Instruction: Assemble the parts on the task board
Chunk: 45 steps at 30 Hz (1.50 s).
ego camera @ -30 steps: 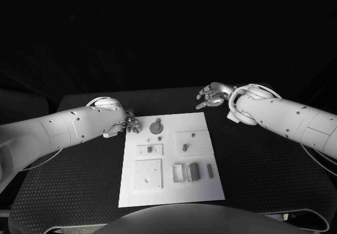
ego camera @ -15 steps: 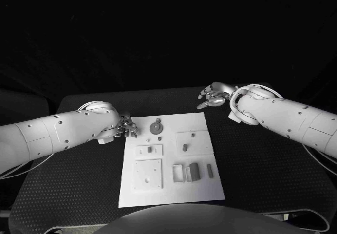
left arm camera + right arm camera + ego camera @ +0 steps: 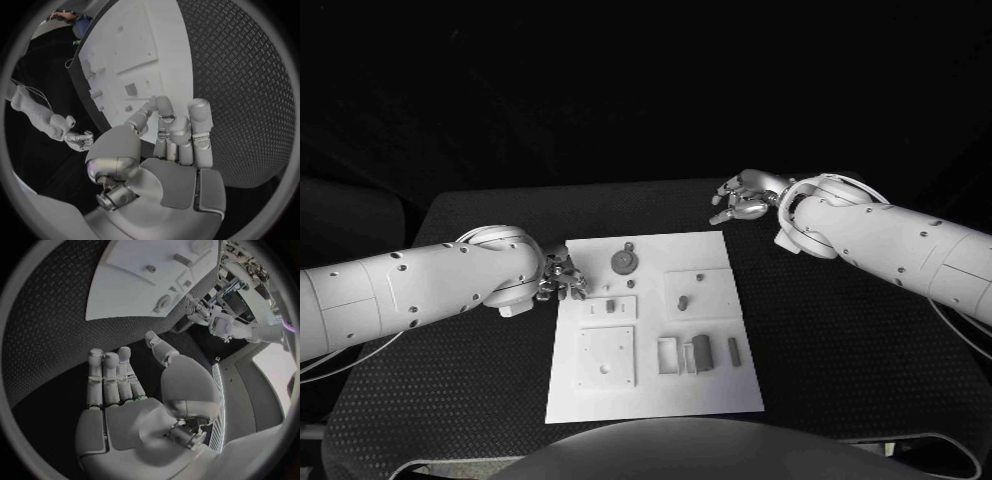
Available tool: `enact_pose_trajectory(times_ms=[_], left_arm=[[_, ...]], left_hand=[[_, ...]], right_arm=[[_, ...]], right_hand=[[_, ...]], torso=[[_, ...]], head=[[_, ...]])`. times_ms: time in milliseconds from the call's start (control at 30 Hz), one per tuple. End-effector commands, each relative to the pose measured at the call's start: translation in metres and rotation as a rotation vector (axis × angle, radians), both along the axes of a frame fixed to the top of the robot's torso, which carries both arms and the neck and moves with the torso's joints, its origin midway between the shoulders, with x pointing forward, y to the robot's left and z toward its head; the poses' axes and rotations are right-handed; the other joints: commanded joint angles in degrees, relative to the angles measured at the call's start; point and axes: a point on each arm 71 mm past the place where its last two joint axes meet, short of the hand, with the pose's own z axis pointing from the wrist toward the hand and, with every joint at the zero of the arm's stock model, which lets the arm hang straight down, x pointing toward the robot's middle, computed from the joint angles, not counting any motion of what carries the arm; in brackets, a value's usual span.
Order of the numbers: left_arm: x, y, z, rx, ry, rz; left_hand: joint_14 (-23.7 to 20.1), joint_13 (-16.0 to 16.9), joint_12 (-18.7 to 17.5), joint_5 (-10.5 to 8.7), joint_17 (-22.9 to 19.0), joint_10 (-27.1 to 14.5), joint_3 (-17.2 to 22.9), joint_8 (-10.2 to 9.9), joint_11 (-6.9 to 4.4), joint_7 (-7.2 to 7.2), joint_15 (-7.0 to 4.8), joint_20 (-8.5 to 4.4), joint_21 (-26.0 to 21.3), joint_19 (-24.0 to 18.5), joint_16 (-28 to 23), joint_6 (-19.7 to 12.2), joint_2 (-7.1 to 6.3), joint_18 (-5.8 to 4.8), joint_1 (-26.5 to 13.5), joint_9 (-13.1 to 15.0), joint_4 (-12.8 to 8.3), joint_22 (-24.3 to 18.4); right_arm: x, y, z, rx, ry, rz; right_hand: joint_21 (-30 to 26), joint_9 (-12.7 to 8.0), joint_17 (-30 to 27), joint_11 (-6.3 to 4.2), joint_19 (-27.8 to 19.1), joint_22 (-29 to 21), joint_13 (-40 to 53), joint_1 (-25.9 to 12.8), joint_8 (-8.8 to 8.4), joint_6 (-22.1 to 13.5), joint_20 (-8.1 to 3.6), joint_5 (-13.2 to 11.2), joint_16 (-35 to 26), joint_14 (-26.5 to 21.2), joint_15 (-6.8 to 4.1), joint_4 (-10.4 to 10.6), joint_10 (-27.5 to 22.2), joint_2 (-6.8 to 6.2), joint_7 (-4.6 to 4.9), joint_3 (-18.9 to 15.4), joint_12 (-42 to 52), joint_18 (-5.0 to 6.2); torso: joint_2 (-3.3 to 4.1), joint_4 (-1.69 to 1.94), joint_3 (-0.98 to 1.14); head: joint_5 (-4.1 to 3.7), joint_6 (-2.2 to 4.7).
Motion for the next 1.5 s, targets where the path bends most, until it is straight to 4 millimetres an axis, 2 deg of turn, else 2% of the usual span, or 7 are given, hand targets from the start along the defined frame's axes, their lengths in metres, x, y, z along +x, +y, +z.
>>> enact_pose_trajectory(times_ms=[33,200,400,667,900,1033,1500], left_arm=[[-0.005,-0.003,-0.002,0.01,-0.019,-0.013],[-0.011,-0.009,-0.005,0.004,-0.01,-0.03],[-0.014,-0.016,-0.008,0.009,-0.014,-0.056],[-0.018,-0.017,-0.017,0.038,-0.028,-0.086],[-0.016,-0.021,-0.018,0.036,-0.031,-0.092],[-0.015,-0.02,-0.018,0.048,-0.042,-0.096],[-0.014,-0.019,-0.018,0.045,-0.054,-0.087]], left_hand=[[0.33,0.07,-0.22,0.19,0.03,0.28,1.45,0.23,-0.05,0.01,-0.64,0.05,0.32,0.39,0.26,0.46,0.96,3.02,1.47,0.11,-0.89,1.03],[0.33,0.05,-0.35,0.18,-0.02,0.33,2.16,0.41,-0.09,-0.02,-0.67,0.05,0.34,0.41,0.24,0.55,0.63,2.99,1.49,0.06,-0.72,1.0],[0.38,0.08,-0.58,0.14,-0.08,0.51,4.94,0.77,-0.09,-0.03,-0.68,0.03,0.38,0.57,0.27,0.54,-0.76,2.93,1.35,-0.07,0.53,0.91],[0.38,0.1,-0.62,0.14,-0.1,0.52,5.28,0.85,-0.08,-0.02,-0.67,0.03,0.4,0.6,0.28,0.52,-0.91,2.91,1.22,-0.08,0.65,0.92],[0.39,0.12,-0.64,0.14,-0.1,0.54,5.43,0.9,-0.08,-0.03,-0.67,0.03,0.42,0.63,0.29,0.51,-1.02,2.91,1.11,-0.09,0.73,0.92],[0.39,0.12,-0.67,0.15,-0.11,0.53,5.65,0.97,-0.09,-0.03,-0.67,0.02,0.42,0.63,0.28,0.52,-0.93,2.91,1.05,-0.09,0.83,0.91],[0.37,0.17,-0.73,0.14,-0.15,0.53,6.11,1.29,-0.12,-0.08,-0.7,0.0,0.42,0.65,0.26,0.64,-0.78,2.9,0.68,-0.02,1.13,0.9]], right_arm=[[-0.001,0.0,-0.001,-0.01,0.009,0.01],[-0.001,-0.001,-0.001,-0.012,0.009,0.007],[-0.001,0.0,-0.001,-0.011,0.01,0.01],[-0.001,-0.002,-0.001,-0.012,0.01,0.008],[-0.001,-0.001,-0.001,-0.011,0.01,0.01],[-0.001,-0.001,-0.001,-0.011,0.01,0.01],[-0.001,-0.001,-0.001,-0.012,0.011,0.01]], right_hand=[[-0.2,-0.1,-0.1,-0.01,-0.04,-0.04,-0.07,-0.46,0.18,-0.5,-0.54,0.11,0.27,-0.13,-0.39,0.29,-0.22,0.15,1.07,0.14,0.3,2.61],[-0.2,-0.1,-0.11,0.0,-0.04,-0.05,-0.09,-0.59,0.19,-0.5,-0.52,0.11,0.27,-0.13,-0.38,0.39,-0.22,0.19,1.08,0.1,0.32,2.61],[-0.2,-0.11,-0.11,0.0,-0.04,-0.05,-0.1,-0.63,0.19,-0.5,-0.52,0.11,0.27,-0.13,-0.38,0.42,-0.22,0.18,1.08,0.08,0.33,2.61],[-0.21,-0.11,-0.11,0.0,-0.04,-0.04,-0.12,-0.63,0.2,-0.5,-0.52,0.11,0.28,-0.13,-0.38,0.42,-0.23,0.18,1.07,0.09,0.35,2.61],[-0.21,-0.11,-0.12,-0.01,-0.04,-0.04,-0.13,-0.6,0.2,-0.5,-0.52,0.11,0.28,-0.14,-0.38,0.41,-0.23,0.18,1.07,0.1,0.36,2.61],[-0.21,-0.11,-0.12,-0.01,-0.04,-0.04,-0.14,-0.6,0.21,-0.5,-0.52,0.11,0.29,-0.13,-0.38,0.41,-0.24,0.2,1.07,0.1,0.36,2.61],[-0.21,-0.12,-0.13,-0.01,-0.04,-0.04,-0.16,-0.59,0.22,-0.5,-0.53,0.11,0.3,-0.13,-0.38,0.4,-0.24,0.2,1.07,0.11,0.39,2.61]], torso=[[-0.03,0.09,0.01],[-0.01,-0.04,-0.01],[0.0,-0.14,0.07],[0.01,-0.17,0.03],[0.01,-0.11,0.01],[0.0,-0.07,-0.02],[-0.01,-0.09,0.0]], head=[[0.14,0.0],[0.26,0.0],[0.44,0.0],[0.27,0.0],[0.26,0.0],[0.74,0.0],[0.48,0.0]])
